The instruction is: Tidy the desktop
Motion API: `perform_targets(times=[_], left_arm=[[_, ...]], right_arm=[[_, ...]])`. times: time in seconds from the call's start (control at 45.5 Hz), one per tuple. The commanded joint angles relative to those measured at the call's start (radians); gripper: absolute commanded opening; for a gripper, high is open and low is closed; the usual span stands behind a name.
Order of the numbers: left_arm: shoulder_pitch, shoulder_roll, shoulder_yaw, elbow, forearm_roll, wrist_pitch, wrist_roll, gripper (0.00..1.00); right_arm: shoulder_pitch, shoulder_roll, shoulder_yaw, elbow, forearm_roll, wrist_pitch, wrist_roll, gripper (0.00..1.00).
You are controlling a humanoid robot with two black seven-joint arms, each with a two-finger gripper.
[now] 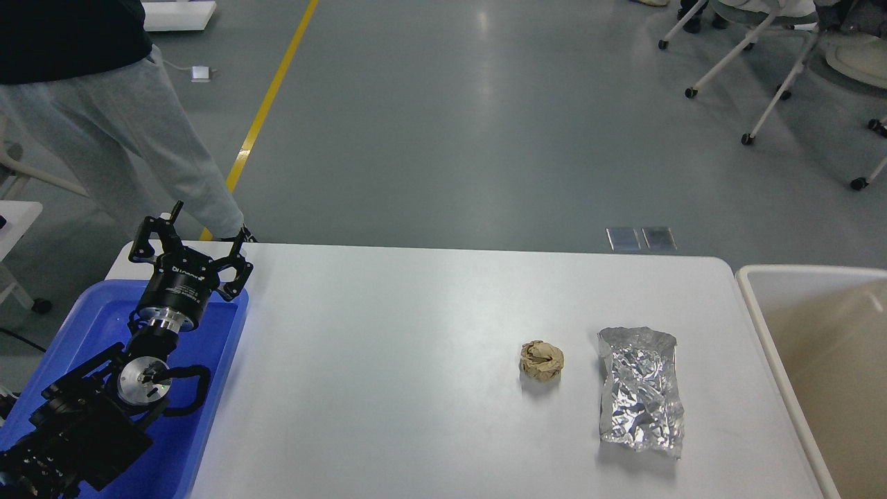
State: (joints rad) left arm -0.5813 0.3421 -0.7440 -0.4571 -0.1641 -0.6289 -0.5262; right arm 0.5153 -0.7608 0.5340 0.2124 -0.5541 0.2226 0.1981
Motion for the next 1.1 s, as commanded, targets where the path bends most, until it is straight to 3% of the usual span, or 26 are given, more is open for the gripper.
perform_targets(times=[0.0, 0.22, 0.858, 0.88, 0.968, 1.034, 1.078], left_arm=[[0.000, 0.000, 0.000, 0.000, 0.000, 0.000, 0.000, 1.00], [0.000, 0.000, 0.000, 0.000, 0.000, 0.000, 0.000, 1.00], [-0.002, 0.000, 0.000, 0.000, 0.000, 0.000, 0.000, 1.00], [0.000, 0.000, 0.000, 0.000, 0.000, 0.000, 0.000, 1.00], [-0.002, 0.000, 0.000, 0.000, 0.000, 0.000, 0.000, 1.00], [-0.002, 0.000, 0.000, 0.000, 0.000, 0.000, 0.000, 1.00], [-0.002, 0.000, 0.000, 0.000, 0.000, 0.000, 0.000, 1.00]], right_arm=[[-0.004, 0.190, -0.002, -0.257, 0.017, -0.066, -0.006, 0.00], [-0.004, 0.251, -0.003, -0.254, 0.017, -0.196, -0.011, 0.00], [0.017, 0.291, -0.071, -0.249, 0.045, -0.241, -0.016, 0.00], [0.020, 0.291, -0.072, -0.249, 0.045, -0.241, -0.017, 0.03], [0.026, 0.293, -0.101, -0.249, 0.045, -0.243, -0.019, 0.69], [0.025, 0.294, -0.117, -0.251, 0.046, -0.246, -0.019, 0.87], [0.025, 0.294, -0.117, -0.251, 0.046, -0.252, -0.019, 0.89]])
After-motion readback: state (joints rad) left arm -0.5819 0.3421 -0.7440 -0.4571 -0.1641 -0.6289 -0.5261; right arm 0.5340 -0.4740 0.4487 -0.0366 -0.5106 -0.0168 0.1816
